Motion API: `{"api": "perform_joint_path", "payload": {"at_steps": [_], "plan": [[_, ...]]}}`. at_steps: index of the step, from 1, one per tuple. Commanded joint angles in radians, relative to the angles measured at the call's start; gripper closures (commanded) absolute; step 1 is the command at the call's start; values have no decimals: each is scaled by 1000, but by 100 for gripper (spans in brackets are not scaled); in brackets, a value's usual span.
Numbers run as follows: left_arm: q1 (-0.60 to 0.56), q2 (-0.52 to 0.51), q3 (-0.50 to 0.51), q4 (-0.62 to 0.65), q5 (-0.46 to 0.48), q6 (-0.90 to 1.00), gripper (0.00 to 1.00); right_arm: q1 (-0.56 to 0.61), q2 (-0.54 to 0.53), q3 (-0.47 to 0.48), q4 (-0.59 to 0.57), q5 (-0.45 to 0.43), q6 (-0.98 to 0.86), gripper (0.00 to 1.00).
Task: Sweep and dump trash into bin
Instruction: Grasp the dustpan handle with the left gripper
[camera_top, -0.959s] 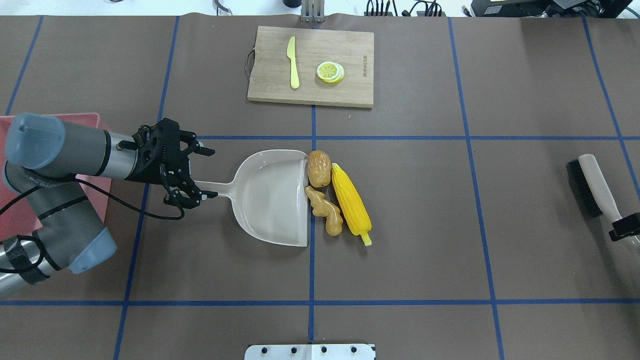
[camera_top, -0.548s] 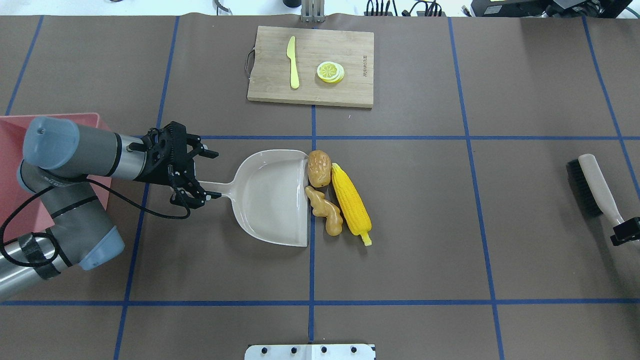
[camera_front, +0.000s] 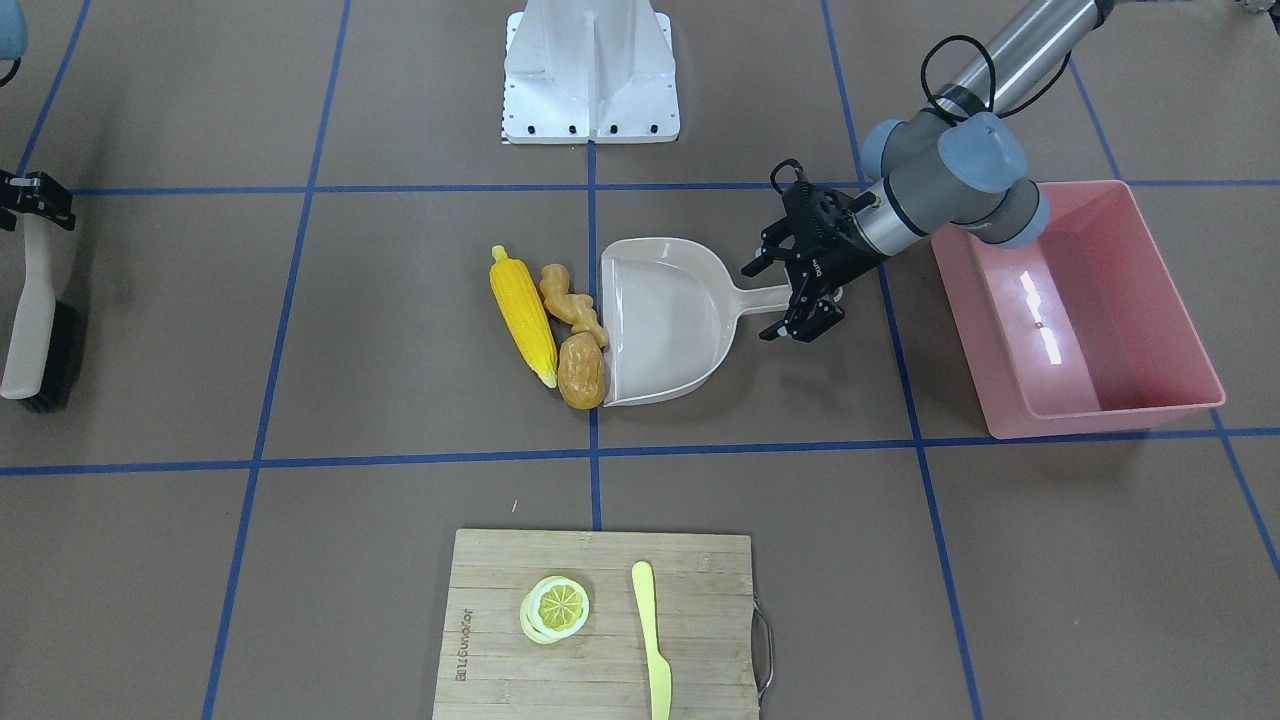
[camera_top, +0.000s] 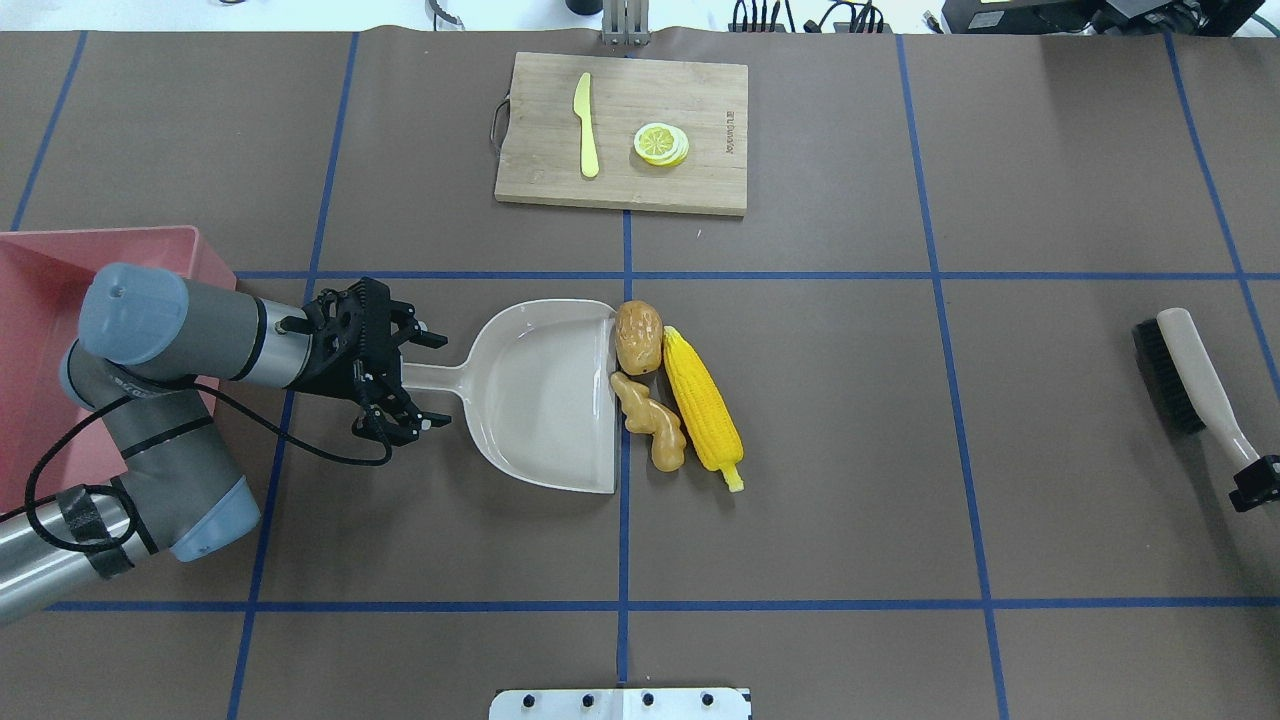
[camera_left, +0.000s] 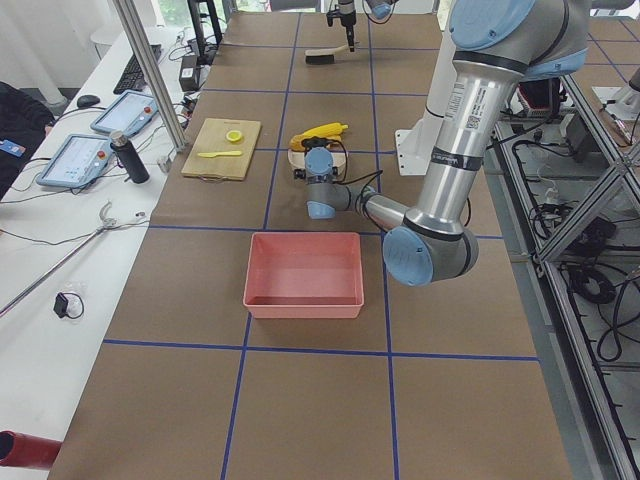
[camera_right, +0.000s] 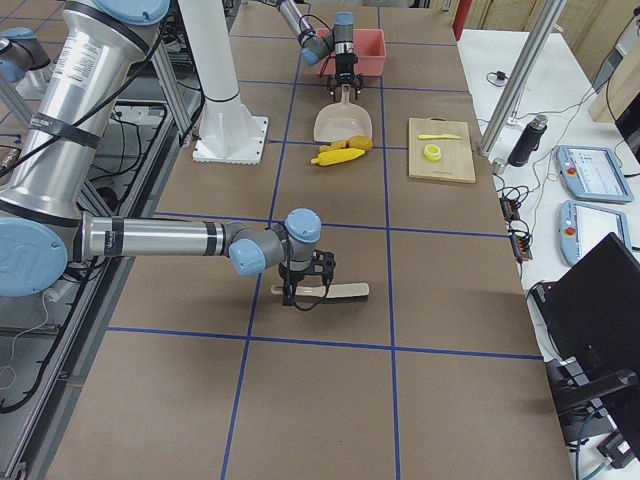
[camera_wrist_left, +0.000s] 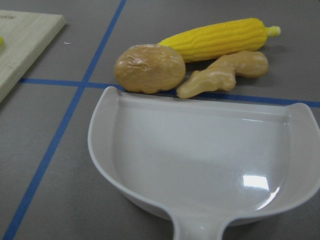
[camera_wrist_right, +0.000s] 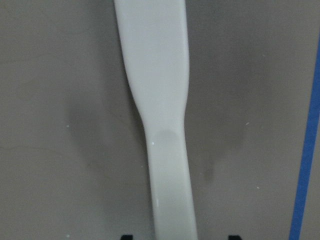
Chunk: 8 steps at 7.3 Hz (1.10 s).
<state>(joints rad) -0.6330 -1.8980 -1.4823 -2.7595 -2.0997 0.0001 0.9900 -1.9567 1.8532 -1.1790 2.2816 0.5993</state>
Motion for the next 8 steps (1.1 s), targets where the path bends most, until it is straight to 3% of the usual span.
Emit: {"api": "perform_joint_path", "payload": {"at_steps": [1, 2, 3, 6, 8], "plan": [[21, -13, 14, 6, 1, -2, 2, -10, -11, 1, -1, 16, -6, 84], [26, -18, 14, 8, 3, -2, 2, -10, -13, 9, -1, 18, -6, 100], [27, -22, 17, 8, 9, -2, 2, -10, -13, 18, -1, 18, -4, 100], [29, -27, 25, 8, 23, -2, 2, -42, -5, 182, -11, 56, 67, 100], [29, -27, 27, 14, 23, 1, 2, -118, 71, 199, -14, 44, 192, 100]]}}
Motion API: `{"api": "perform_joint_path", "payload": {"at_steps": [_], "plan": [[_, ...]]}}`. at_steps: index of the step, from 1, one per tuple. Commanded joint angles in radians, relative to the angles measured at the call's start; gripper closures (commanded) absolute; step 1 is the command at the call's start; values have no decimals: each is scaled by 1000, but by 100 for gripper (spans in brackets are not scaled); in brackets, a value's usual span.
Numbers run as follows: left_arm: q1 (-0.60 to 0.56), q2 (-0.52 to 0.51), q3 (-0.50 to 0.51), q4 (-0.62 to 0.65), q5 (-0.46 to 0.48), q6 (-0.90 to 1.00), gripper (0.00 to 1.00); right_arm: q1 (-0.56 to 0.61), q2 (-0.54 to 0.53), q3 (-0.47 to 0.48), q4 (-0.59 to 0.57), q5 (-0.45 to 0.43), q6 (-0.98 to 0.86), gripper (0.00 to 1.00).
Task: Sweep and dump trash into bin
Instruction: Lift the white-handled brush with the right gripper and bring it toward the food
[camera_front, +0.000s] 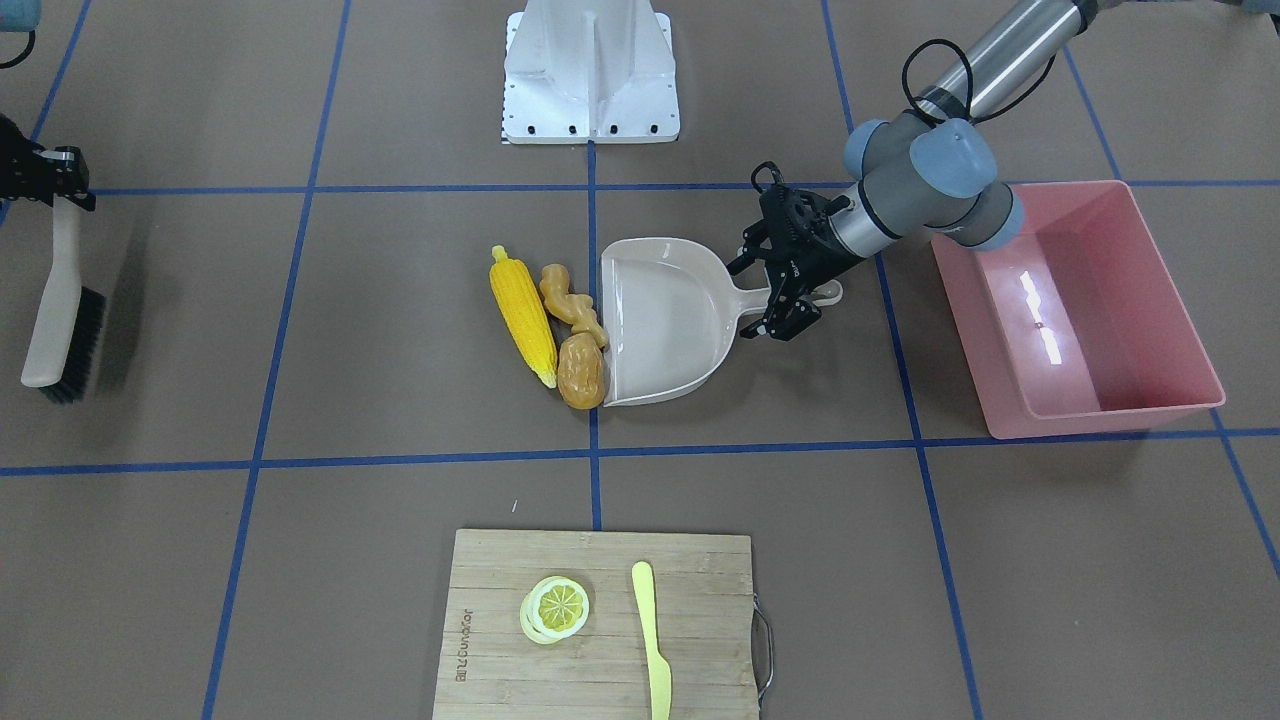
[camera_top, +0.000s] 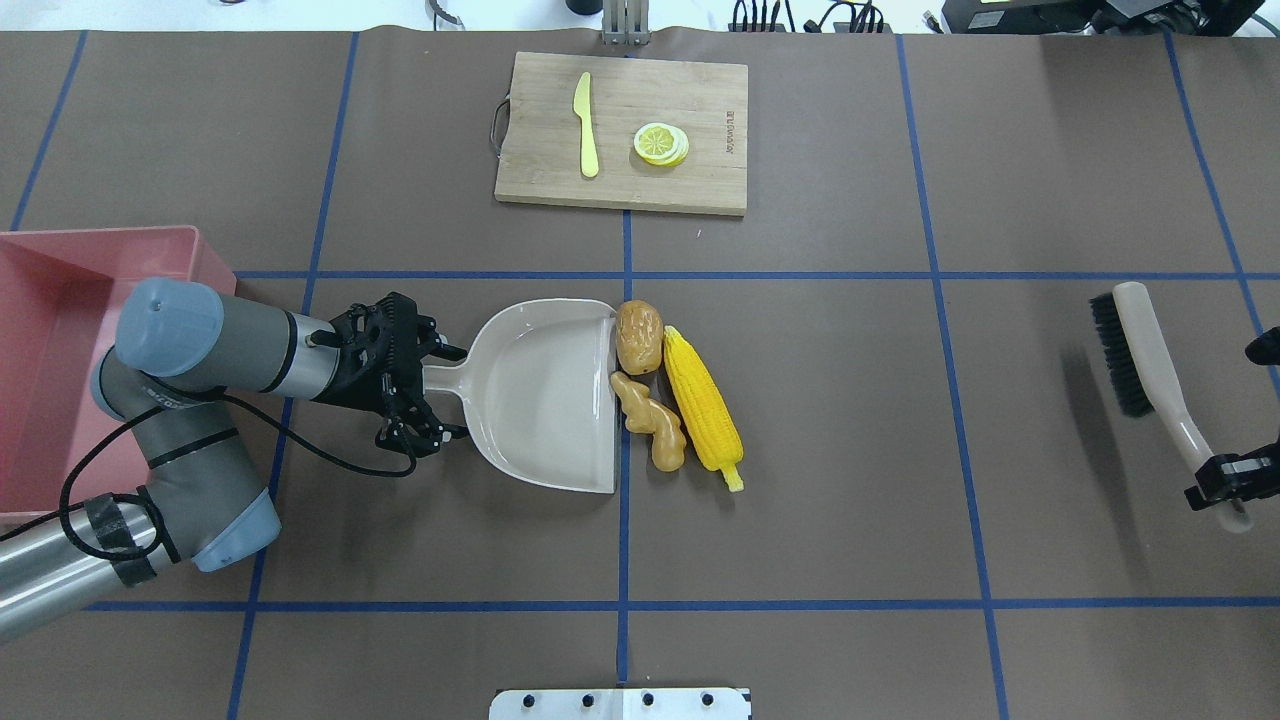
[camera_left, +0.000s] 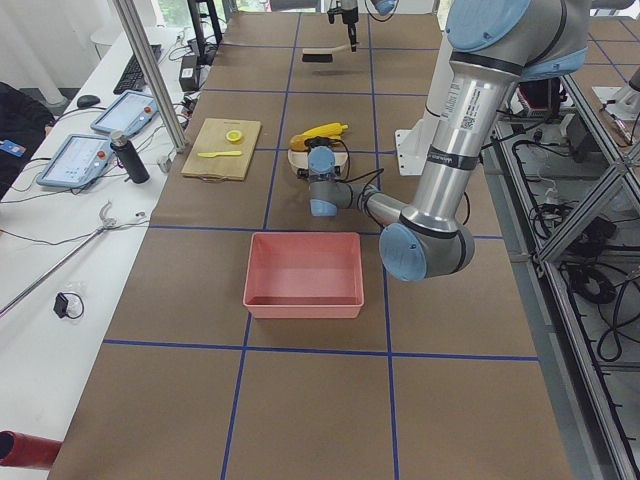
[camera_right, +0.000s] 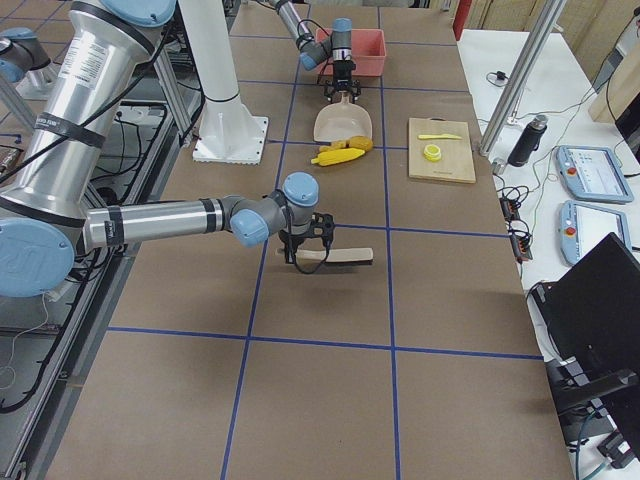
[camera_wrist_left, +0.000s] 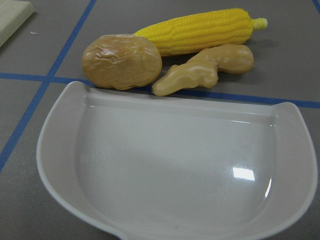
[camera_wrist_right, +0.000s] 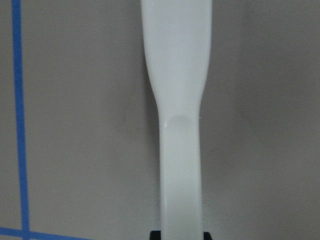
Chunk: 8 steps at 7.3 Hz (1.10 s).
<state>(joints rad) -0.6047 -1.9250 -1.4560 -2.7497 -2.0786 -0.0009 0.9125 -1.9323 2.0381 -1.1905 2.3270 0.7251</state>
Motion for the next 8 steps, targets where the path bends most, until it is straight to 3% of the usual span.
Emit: {"api": "perform_joint_path", "payload": {"at_steps": [1, 4, 8], "plan": [[0, 0, -4, 16, 2, 2, 2, -72, 83, 13, -3, -9, 136, 100], [3, -2, -6, 19, 2, 2, 2, -202, 220, 20, -49, -63, 331, 100], [5, -3, -20, 45, 3, 2, 2, -306, 442, 54, -268, -110, 402, 100]]}}
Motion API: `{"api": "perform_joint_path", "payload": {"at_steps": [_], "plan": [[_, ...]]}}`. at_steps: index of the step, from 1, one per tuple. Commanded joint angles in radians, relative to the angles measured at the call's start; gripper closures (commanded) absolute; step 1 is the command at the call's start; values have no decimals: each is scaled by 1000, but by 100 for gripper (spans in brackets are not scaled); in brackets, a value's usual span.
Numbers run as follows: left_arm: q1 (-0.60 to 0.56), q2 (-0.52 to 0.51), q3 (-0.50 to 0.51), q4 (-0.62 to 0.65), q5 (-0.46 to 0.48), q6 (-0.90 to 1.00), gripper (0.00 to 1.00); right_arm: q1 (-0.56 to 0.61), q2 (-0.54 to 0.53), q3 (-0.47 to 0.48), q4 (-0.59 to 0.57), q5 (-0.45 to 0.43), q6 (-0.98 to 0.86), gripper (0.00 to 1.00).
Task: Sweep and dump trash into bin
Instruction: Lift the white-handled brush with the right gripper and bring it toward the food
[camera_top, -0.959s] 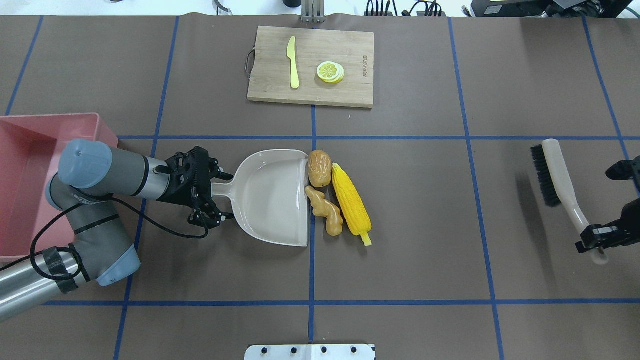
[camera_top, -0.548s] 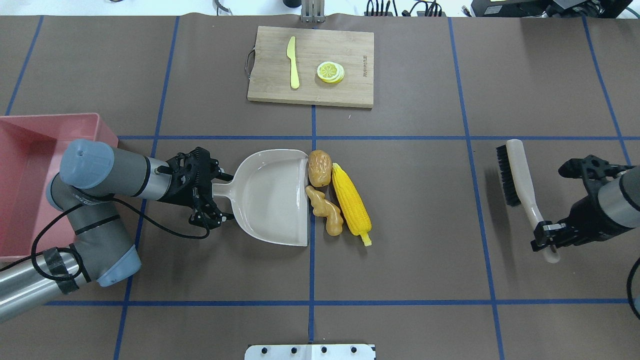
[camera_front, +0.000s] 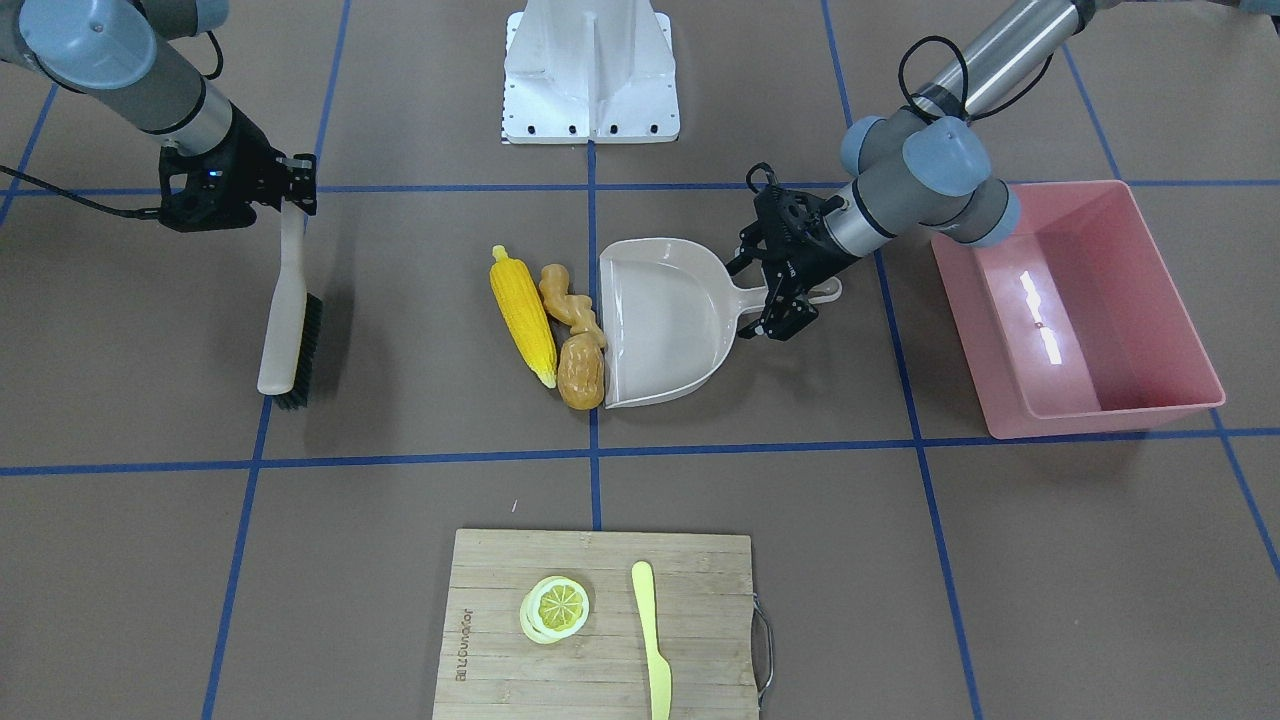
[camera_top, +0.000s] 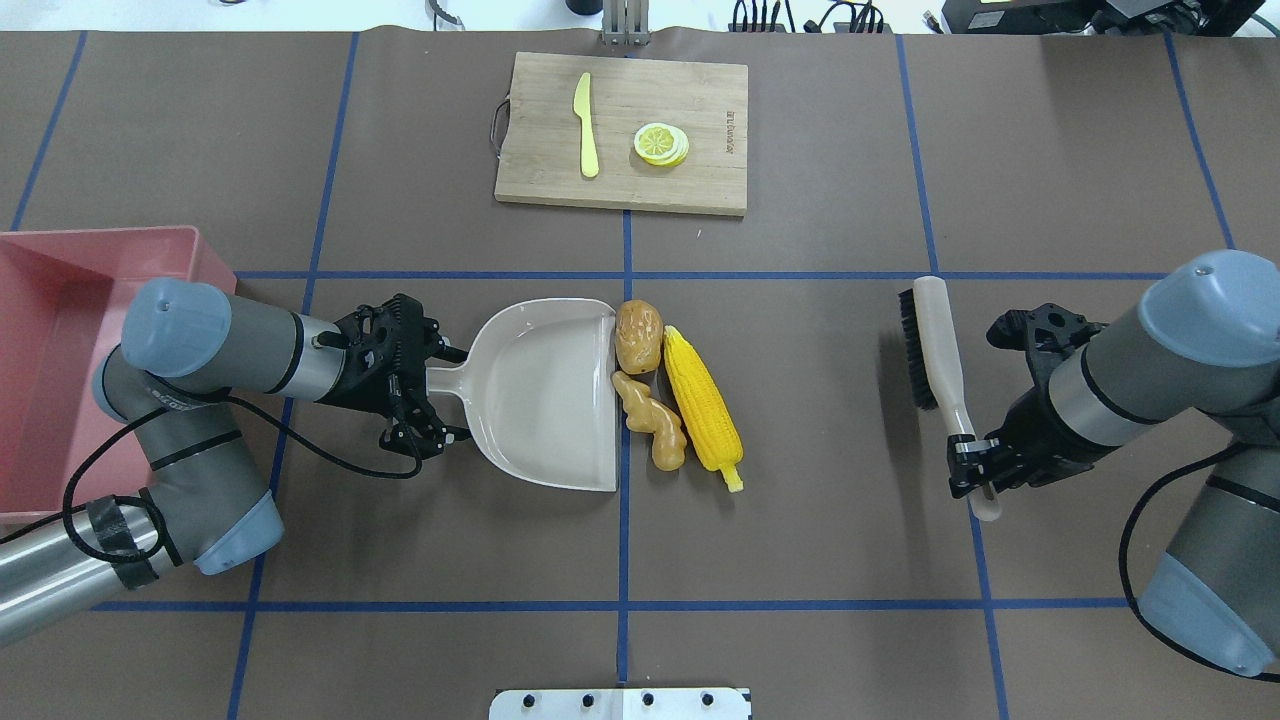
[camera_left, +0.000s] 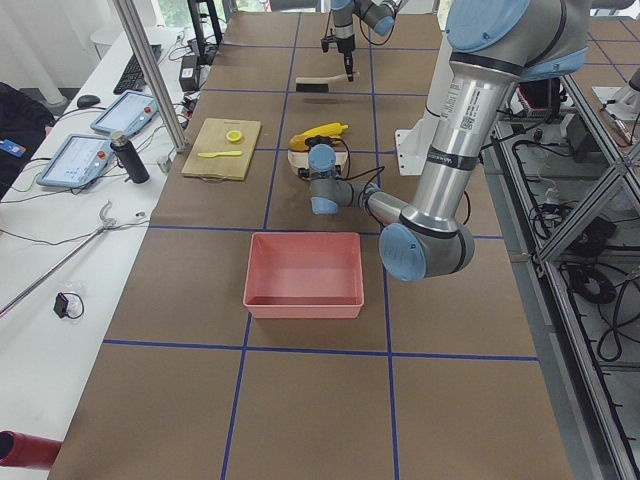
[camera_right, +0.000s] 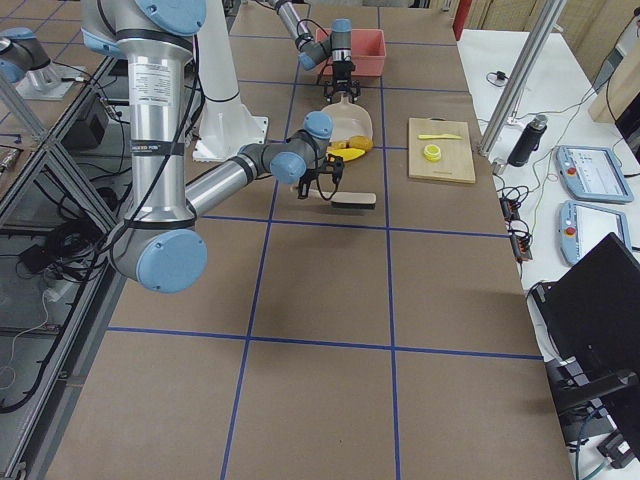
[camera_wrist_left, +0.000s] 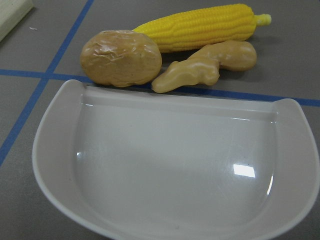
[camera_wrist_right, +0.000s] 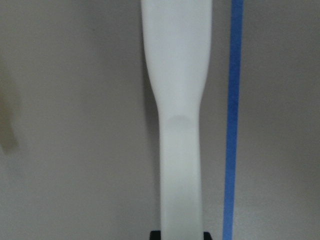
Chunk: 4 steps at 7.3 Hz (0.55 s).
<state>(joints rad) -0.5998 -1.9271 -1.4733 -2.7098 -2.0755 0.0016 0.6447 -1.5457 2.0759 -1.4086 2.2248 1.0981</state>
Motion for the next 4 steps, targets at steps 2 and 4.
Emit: {"api": "perform_joint_path", "payload": {"at_steps": [2, 4], "plan": [[1, -7, -2, 7, 18, 0, 2, -120, 119, 18, -72, -36, 94, 100], [1, -10, -22, 43, 18, 0, 2, -161, 154, 21, -102, -37, 95, 100]]}}
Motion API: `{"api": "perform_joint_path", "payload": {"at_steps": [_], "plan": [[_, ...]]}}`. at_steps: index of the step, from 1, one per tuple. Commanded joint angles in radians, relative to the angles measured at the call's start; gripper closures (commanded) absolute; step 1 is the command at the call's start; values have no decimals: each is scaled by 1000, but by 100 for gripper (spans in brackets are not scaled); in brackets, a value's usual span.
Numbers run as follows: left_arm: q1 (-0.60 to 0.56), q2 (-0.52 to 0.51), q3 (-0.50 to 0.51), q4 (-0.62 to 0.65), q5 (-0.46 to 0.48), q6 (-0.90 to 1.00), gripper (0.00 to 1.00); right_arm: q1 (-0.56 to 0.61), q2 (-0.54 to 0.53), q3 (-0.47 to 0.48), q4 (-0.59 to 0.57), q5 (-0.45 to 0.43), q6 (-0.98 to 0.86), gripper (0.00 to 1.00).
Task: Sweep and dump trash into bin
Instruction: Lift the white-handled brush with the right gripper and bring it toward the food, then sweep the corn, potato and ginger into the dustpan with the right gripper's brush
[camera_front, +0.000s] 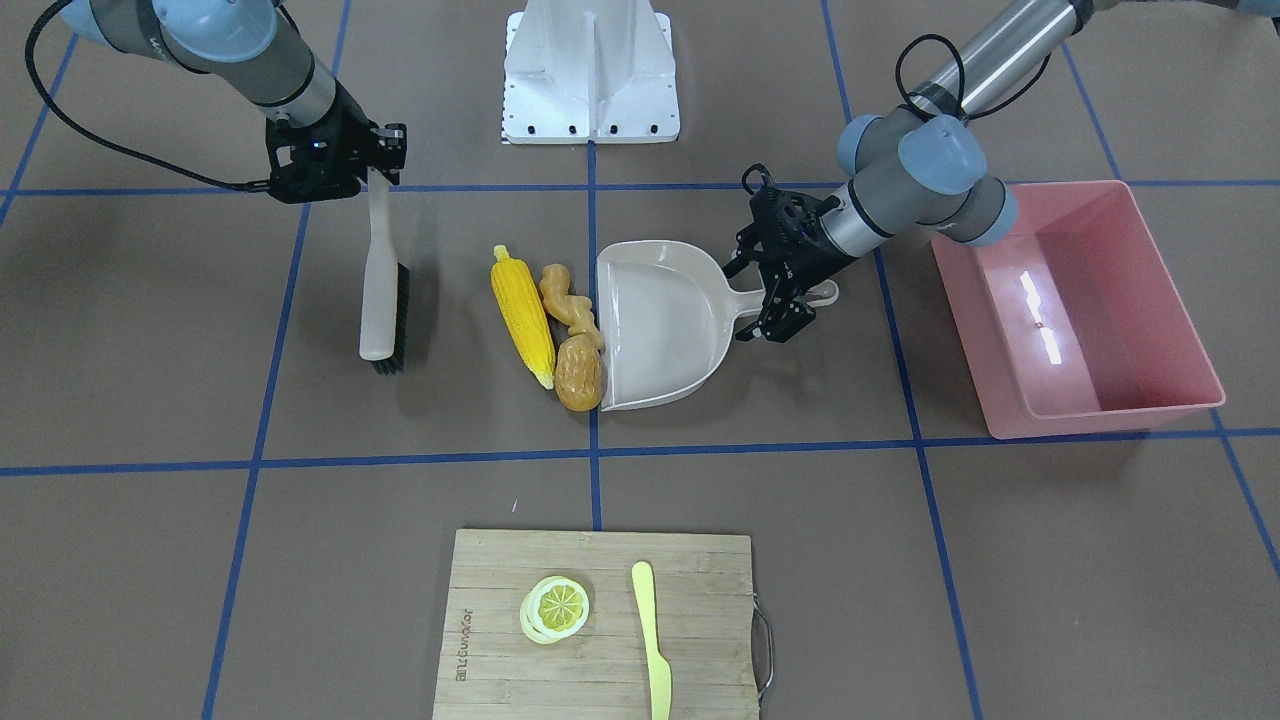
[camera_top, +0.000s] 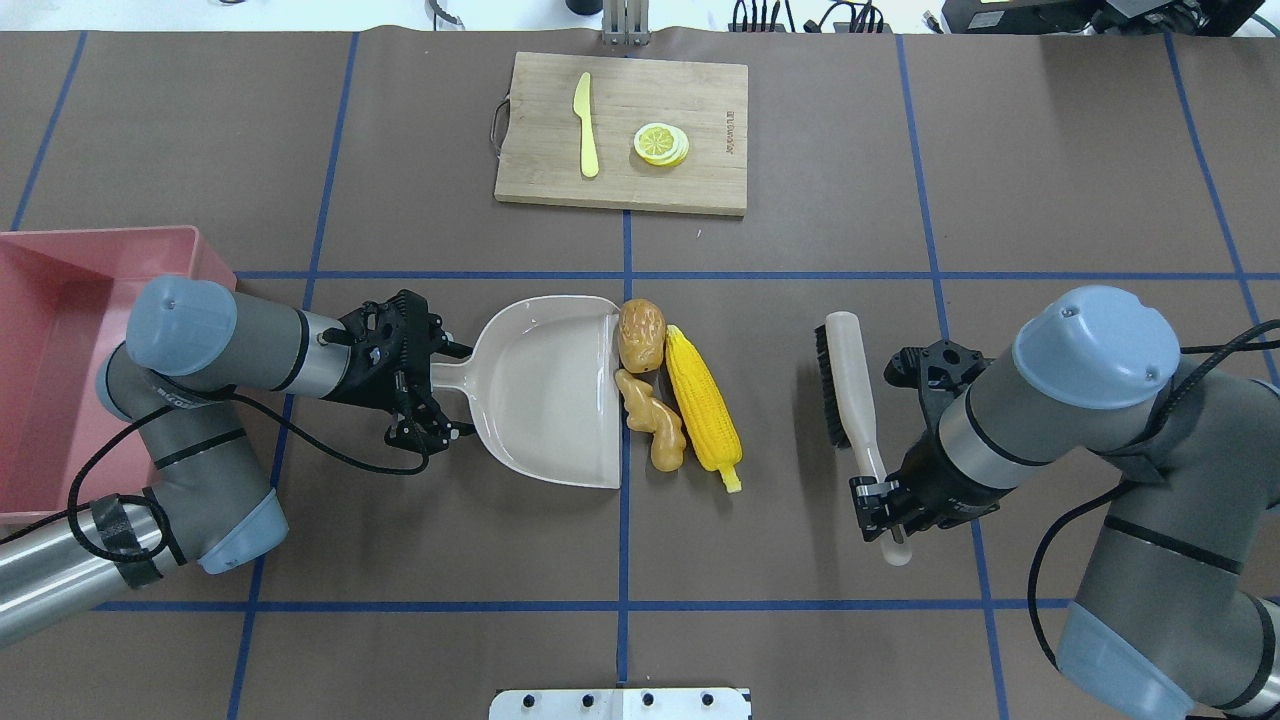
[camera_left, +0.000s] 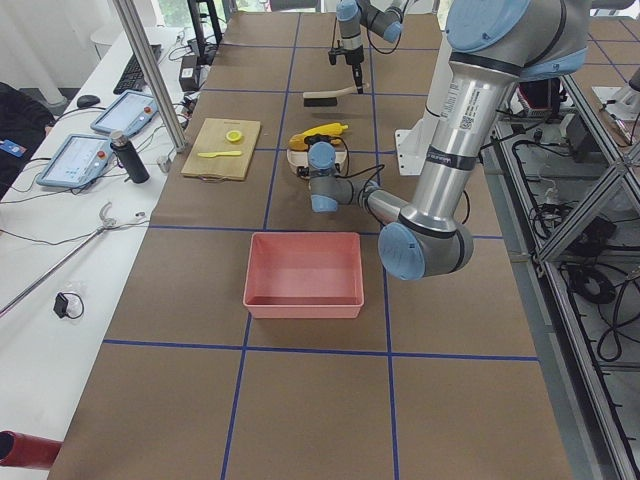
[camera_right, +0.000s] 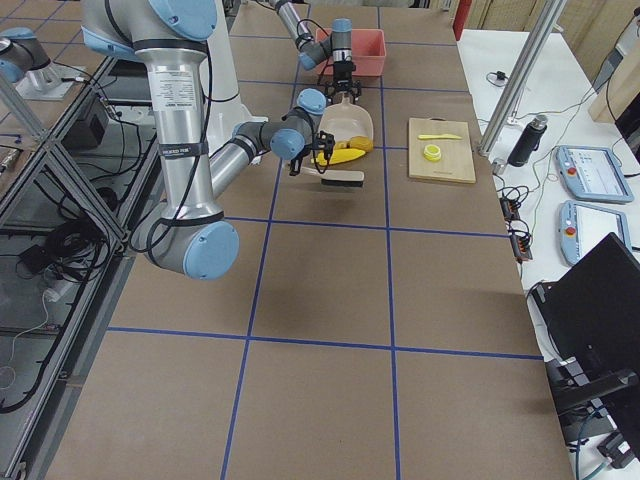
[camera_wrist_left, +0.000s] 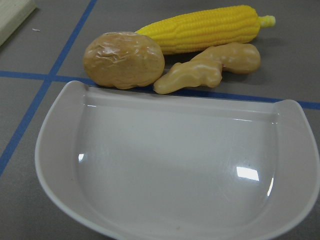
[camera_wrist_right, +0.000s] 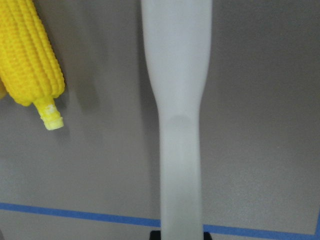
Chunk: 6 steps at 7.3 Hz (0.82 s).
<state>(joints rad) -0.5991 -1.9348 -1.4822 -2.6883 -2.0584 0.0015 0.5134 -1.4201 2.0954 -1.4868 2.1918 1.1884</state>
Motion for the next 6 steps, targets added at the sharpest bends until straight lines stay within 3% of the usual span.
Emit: {"api": "perform_joint_path", "payload": {"at_steps": [1, 2, 6], "plan": [[1, -4, -15, 28, 1, 0, 2, -47, 65, -1, -74, -7, 5, 100], [1, -4, -15, 28, 1, 0, 2, -49, 105, -17, -128, -26, -12, 100], [2, -3, -13, 28, 3, 0, 2, -62, 242, -138, -138, -43, -10, 100]]}}
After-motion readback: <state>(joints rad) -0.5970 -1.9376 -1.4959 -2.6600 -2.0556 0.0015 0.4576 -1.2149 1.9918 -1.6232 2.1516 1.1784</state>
